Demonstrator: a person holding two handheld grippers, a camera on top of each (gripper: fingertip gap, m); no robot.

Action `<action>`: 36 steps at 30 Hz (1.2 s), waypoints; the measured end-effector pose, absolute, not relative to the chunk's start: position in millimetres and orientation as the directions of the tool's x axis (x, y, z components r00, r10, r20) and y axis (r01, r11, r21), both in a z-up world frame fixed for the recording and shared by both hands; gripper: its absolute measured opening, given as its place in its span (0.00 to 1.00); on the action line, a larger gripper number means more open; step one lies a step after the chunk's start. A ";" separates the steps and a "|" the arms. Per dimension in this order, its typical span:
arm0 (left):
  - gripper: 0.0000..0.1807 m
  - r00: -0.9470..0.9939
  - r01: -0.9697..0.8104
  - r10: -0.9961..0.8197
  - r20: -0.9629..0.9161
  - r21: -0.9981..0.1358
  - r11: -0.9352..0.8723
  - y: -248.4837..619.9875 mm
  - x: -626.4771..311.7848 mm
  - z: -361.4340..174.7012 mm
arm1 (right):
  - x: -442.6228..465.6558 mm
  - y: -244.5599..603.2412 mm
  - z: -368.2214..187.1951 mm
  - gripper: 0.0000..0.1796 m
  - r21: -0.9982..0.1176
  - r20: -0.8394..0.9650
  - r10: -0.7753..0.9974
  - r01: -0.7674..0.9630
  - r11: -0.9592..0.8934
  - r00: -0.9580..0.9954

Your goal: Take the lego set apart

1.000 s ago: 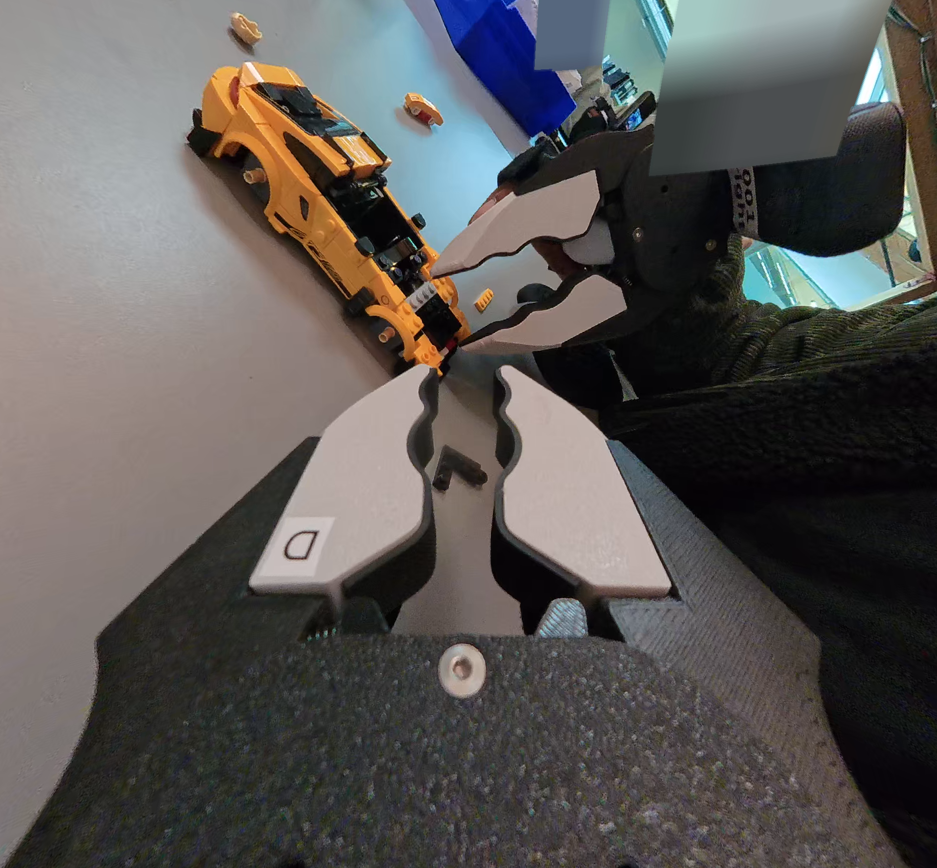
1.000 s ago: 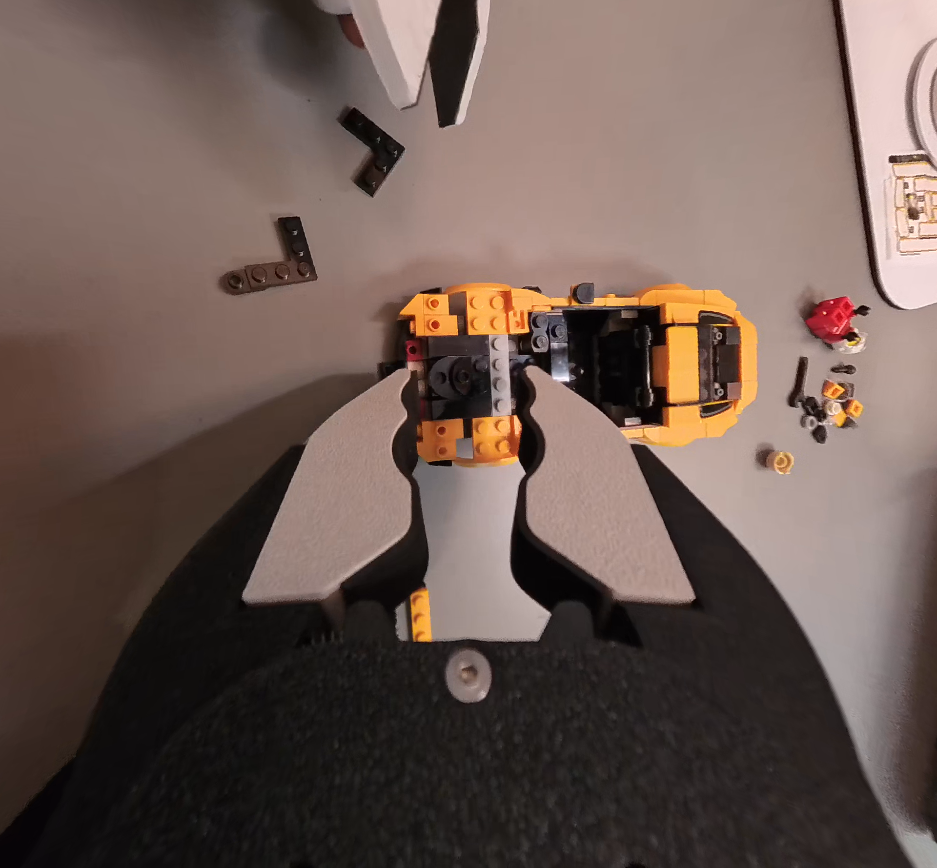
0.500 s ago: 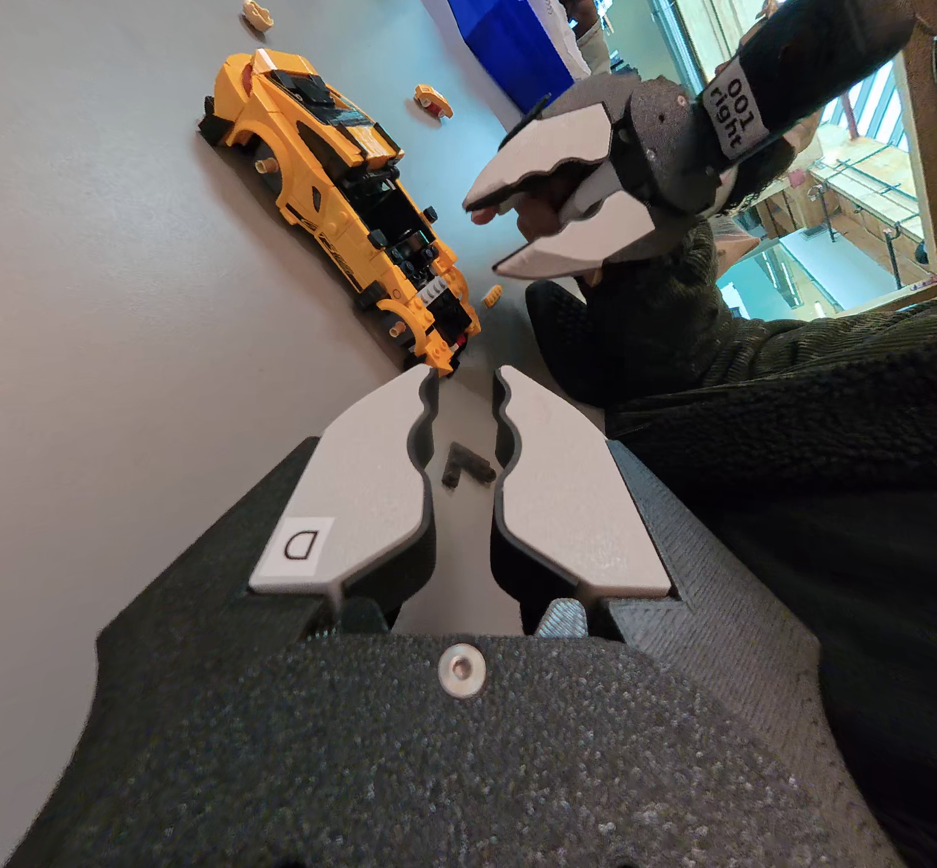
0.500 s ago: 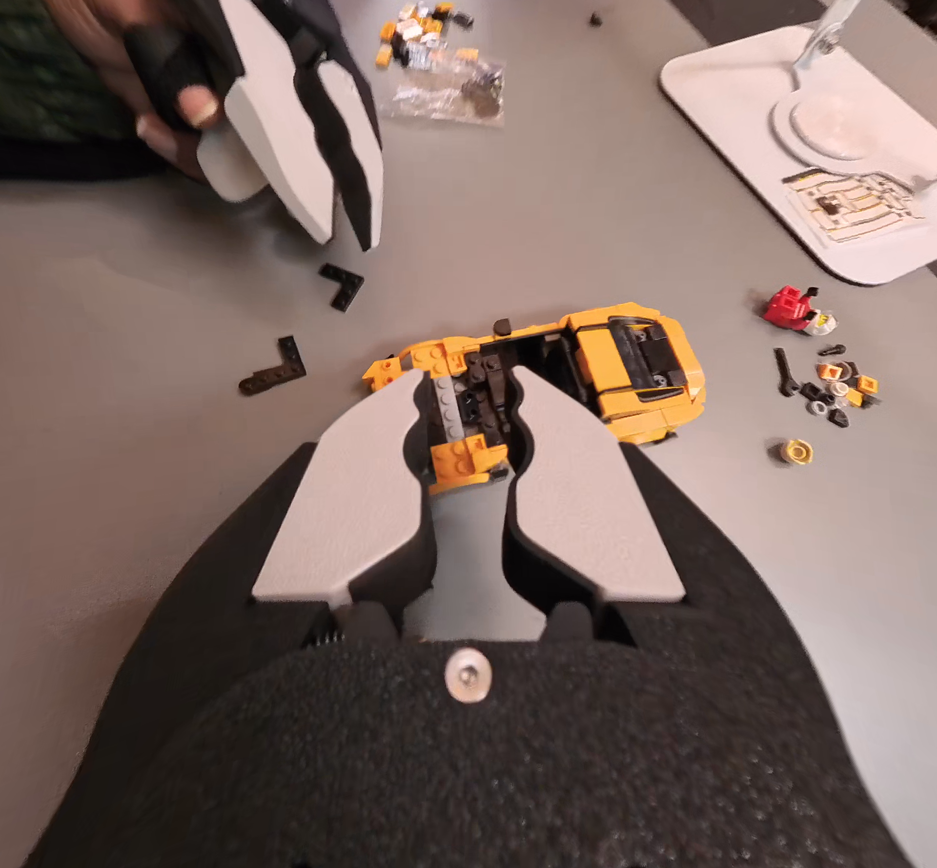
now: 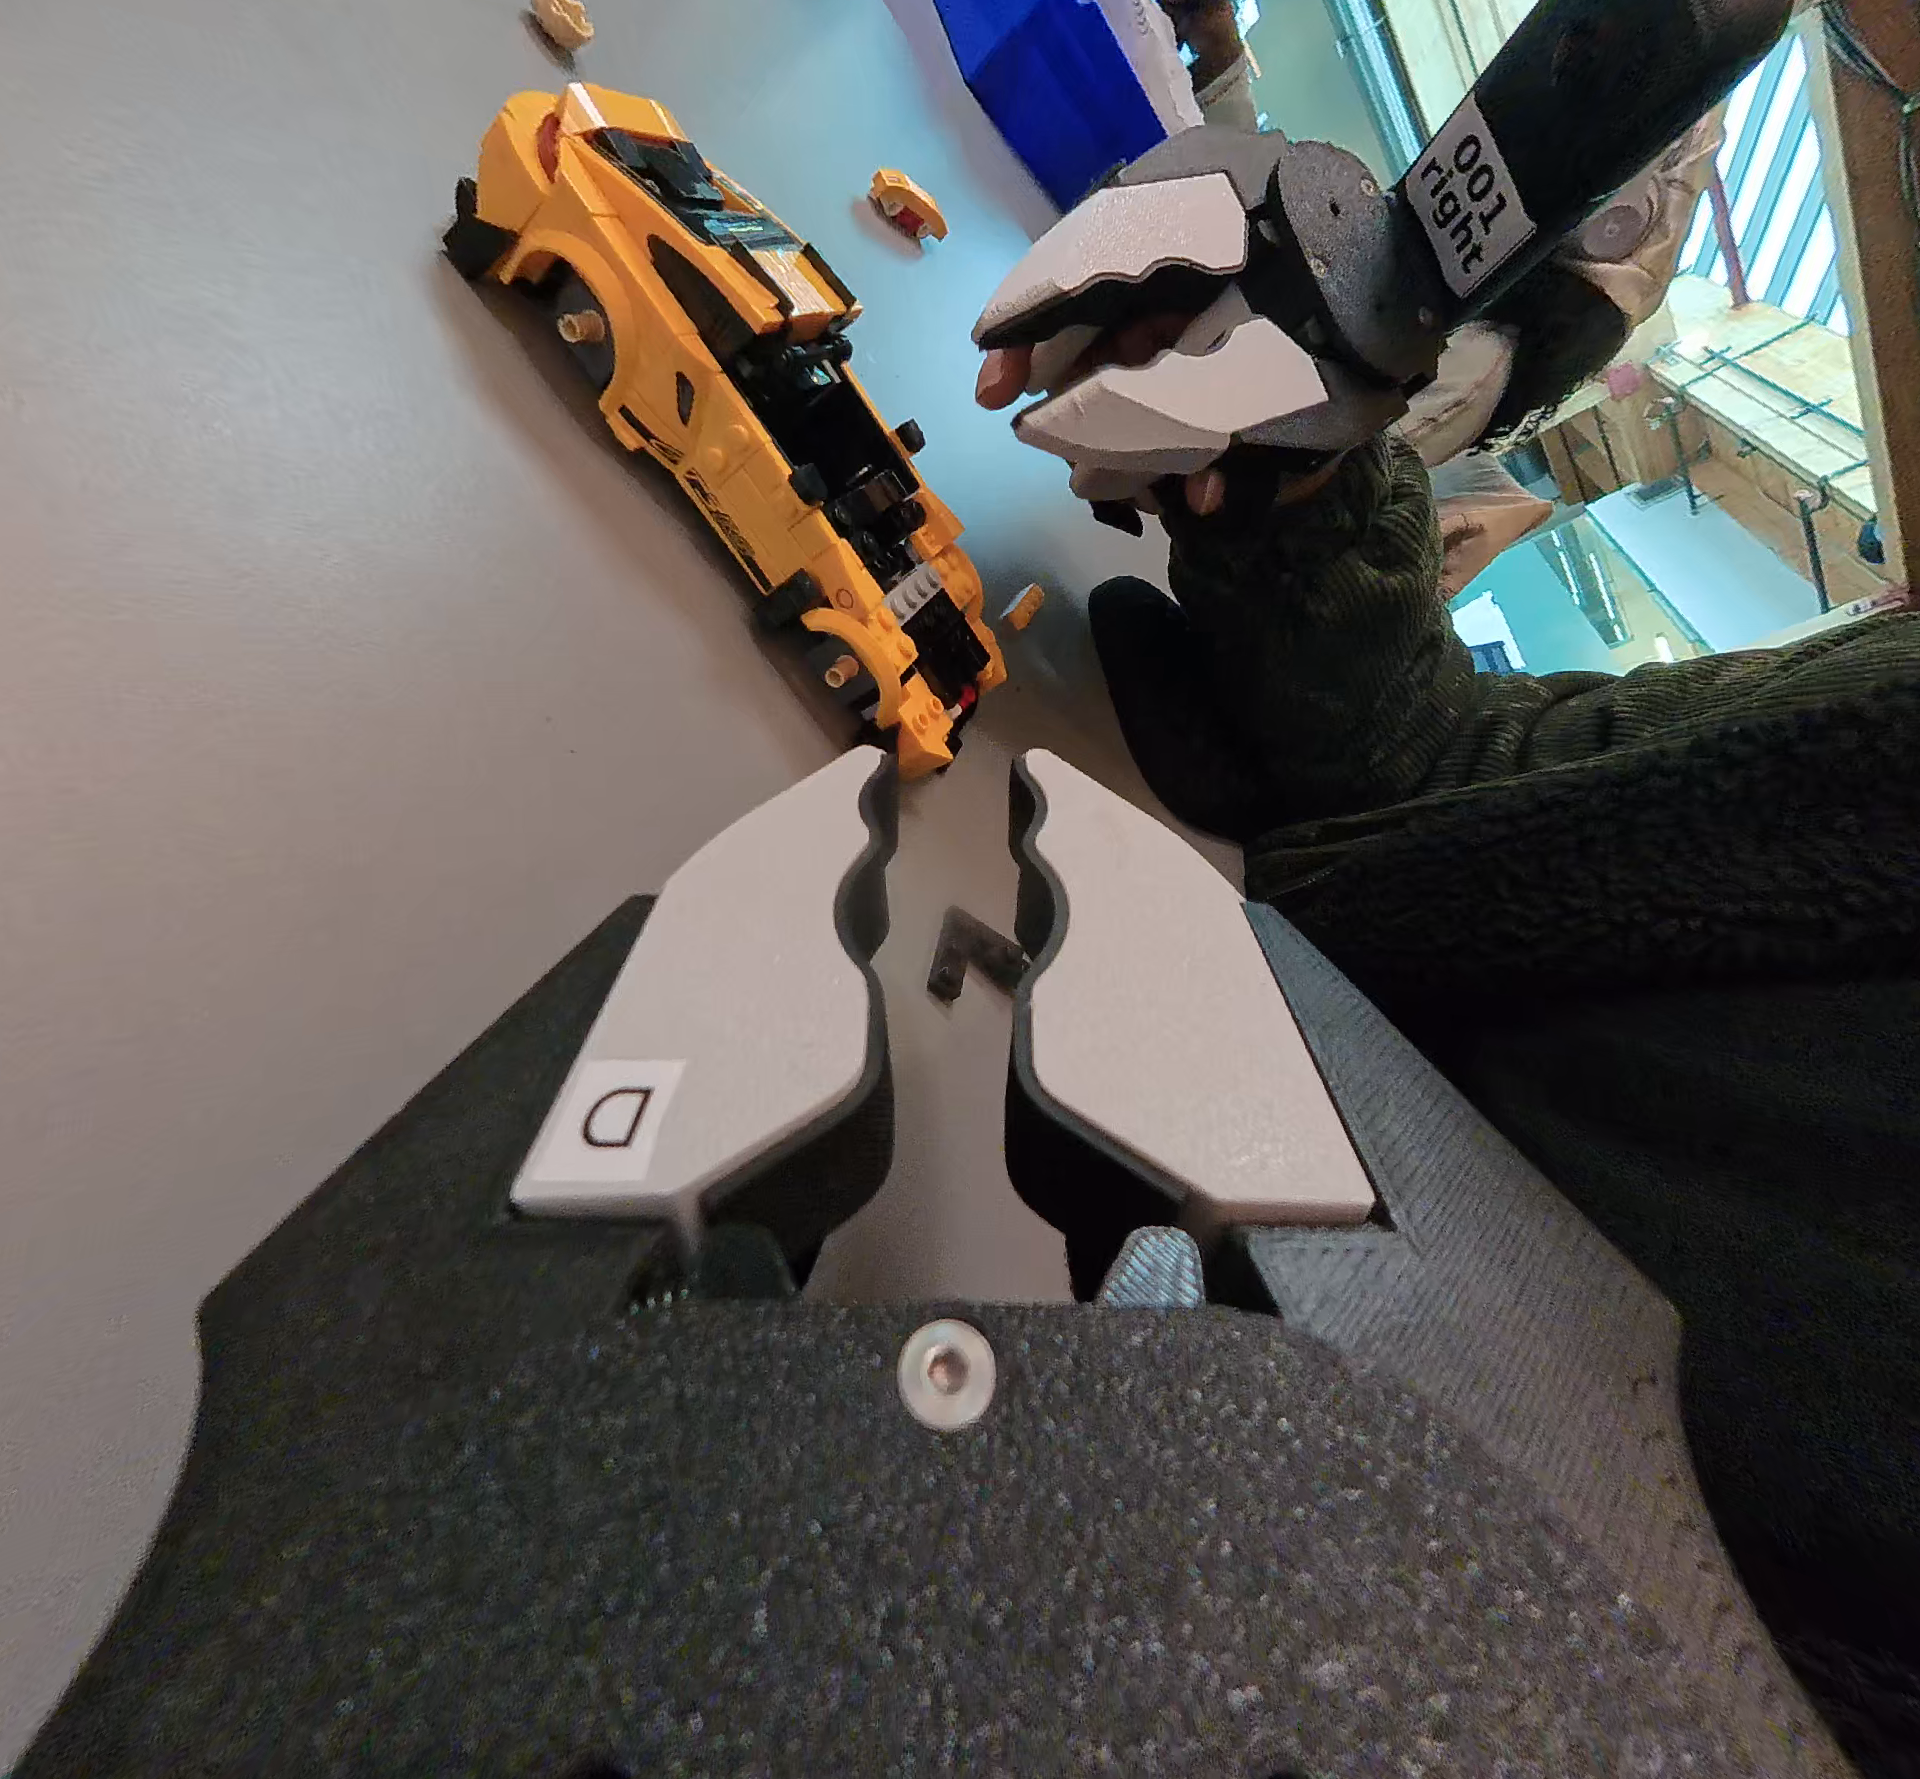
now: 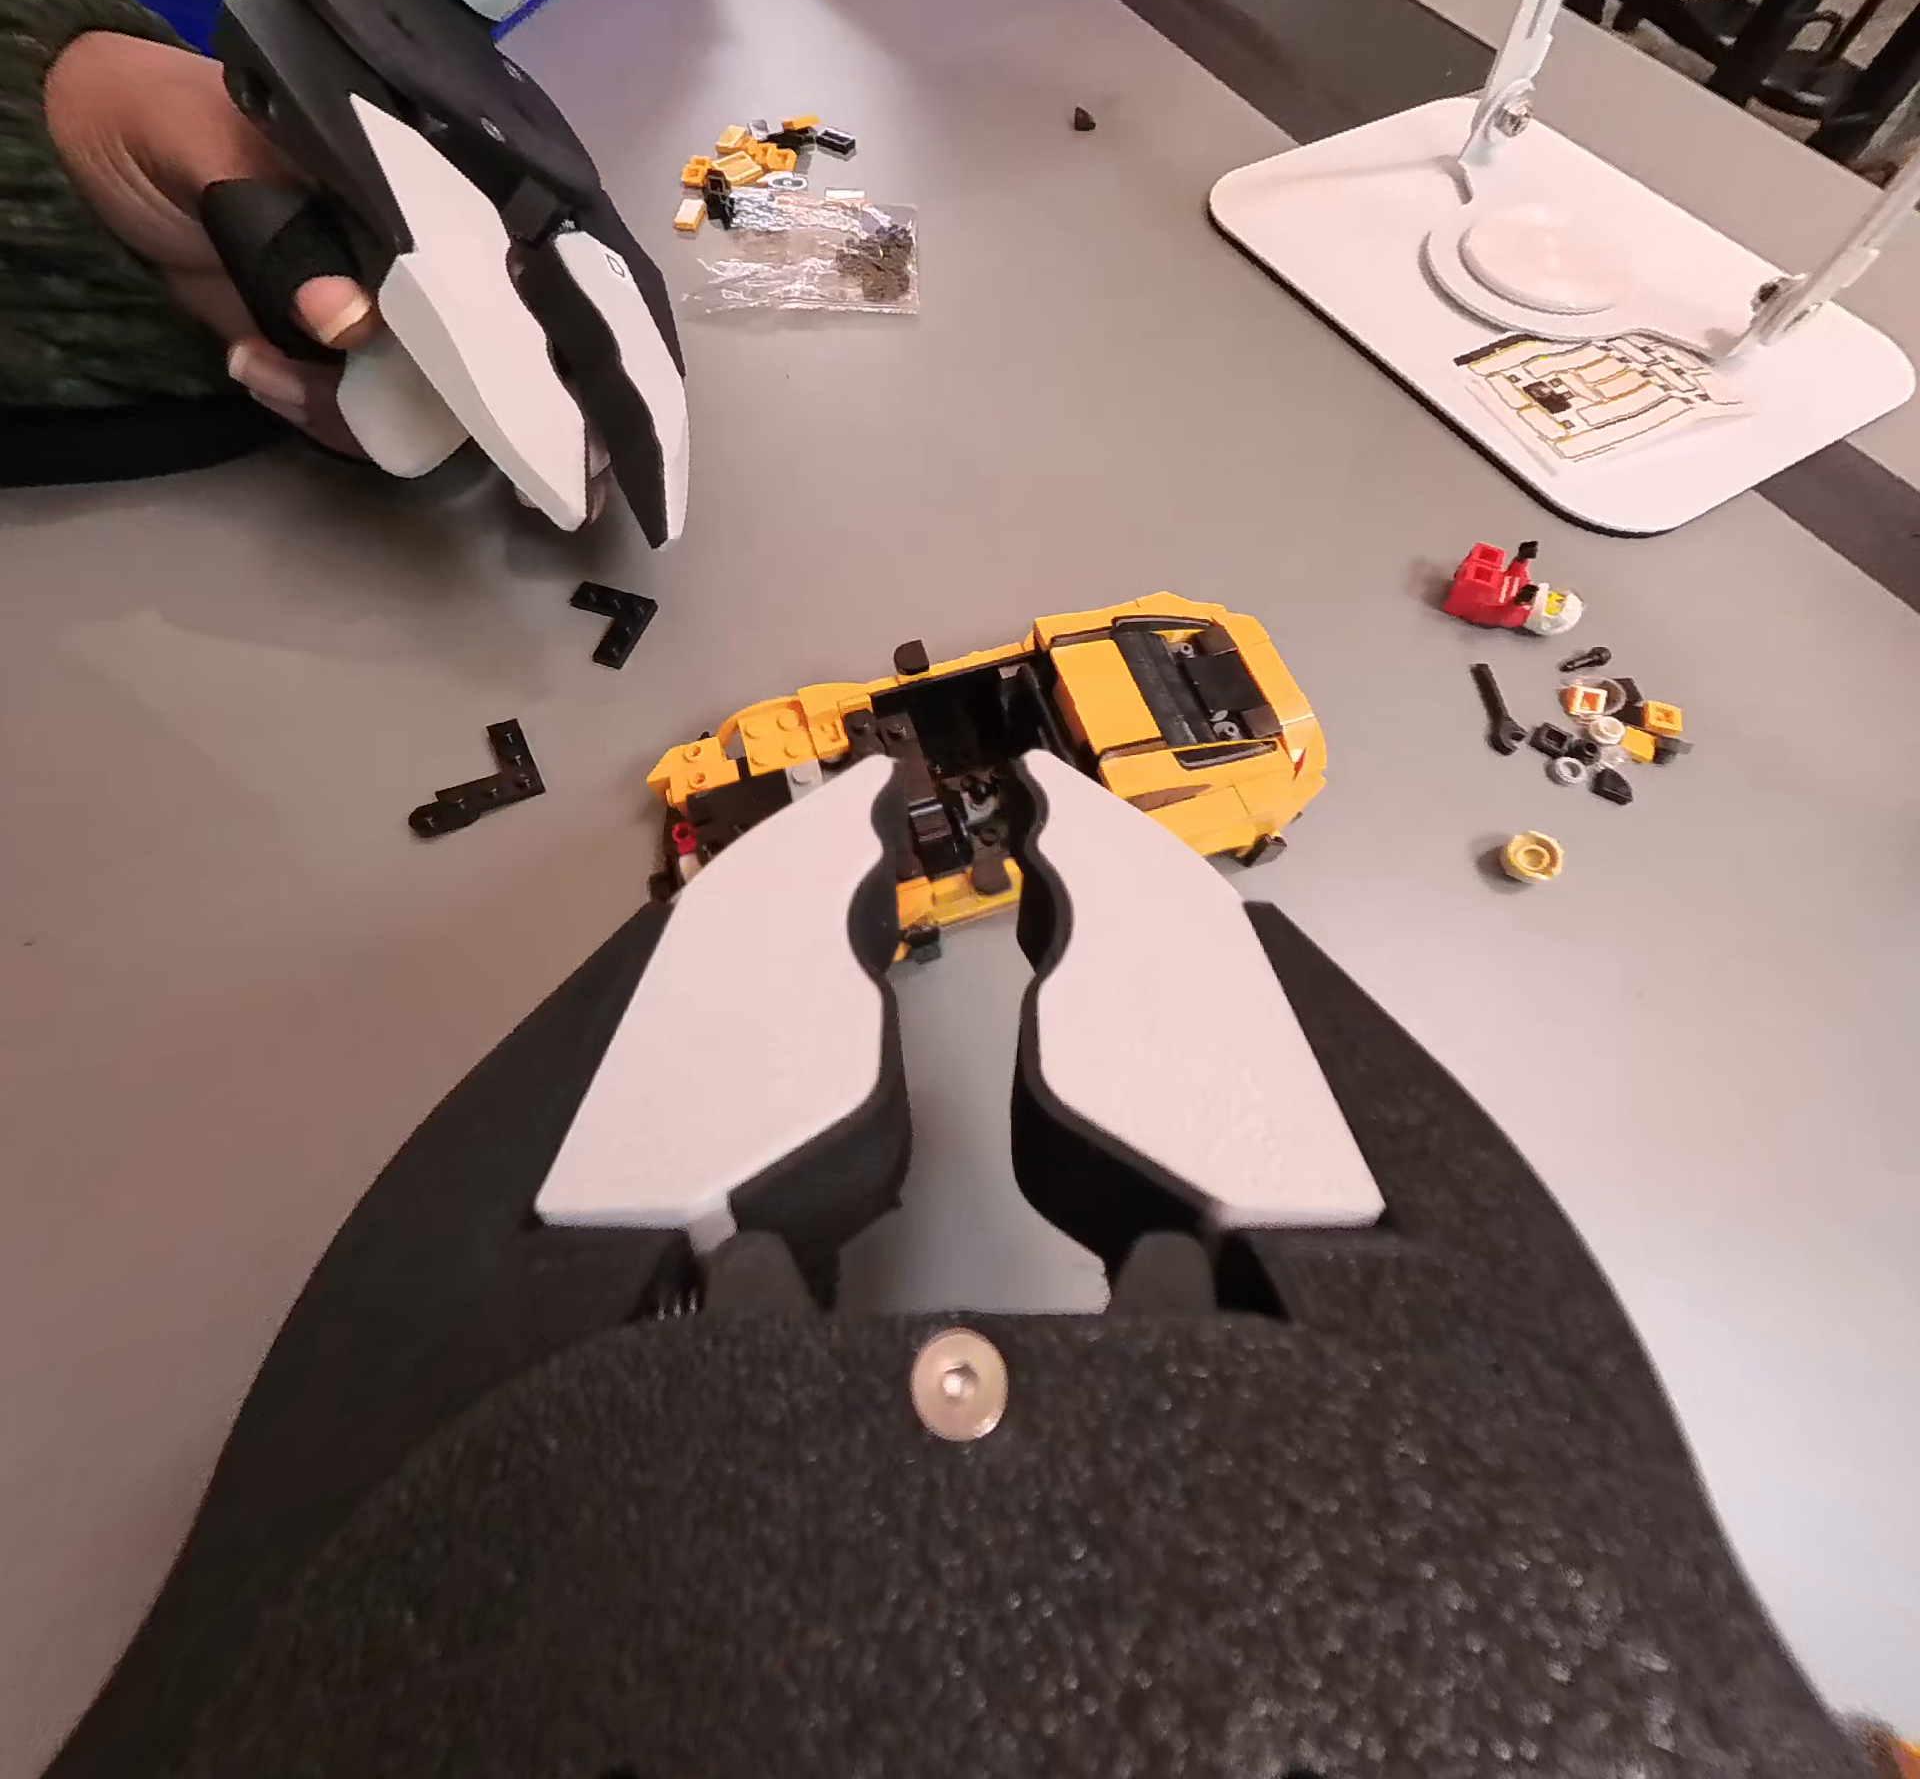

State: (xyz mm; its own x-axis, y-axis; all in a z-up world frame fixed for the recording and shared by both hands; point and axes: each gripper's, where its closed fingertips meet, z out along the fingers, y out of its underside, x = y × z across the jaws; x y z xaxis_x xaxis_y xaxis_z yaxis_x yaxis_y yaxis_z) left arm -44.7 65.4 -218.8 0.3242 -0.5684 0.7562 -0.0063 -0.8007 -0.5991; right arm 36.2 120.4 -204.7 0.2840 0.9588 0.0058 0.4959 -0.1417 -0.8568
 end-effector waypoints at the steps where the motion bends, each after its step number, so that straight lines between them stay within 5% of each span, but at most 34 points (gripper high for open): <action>1: 0.11 0.324 -0.006 -0.569 0.756 -0.600 -0.800 65.5 -44.8 -218.5 | 37.3 121.3 -204.4 0.09 -0.857 0.008 0.957 0.496 -0.142 0.289; 20: 0.11 0.316 0.013 -0.551 0.773 -0.584 -0.812 68.6 -46.6 -219.6 | 37.7 108.0 -219.6 0.07 -0.837 -0.012 0.977 0.532 -0.127 0.215; 36: 0.08 0.333 0.148 -0.639 0.693 -0.708 -0.690 86.7 -66.8 -187.1 | 28.8 84.9 -237.4 0.07 -0.766 0.025 0.995 0.641 -0.040 0.092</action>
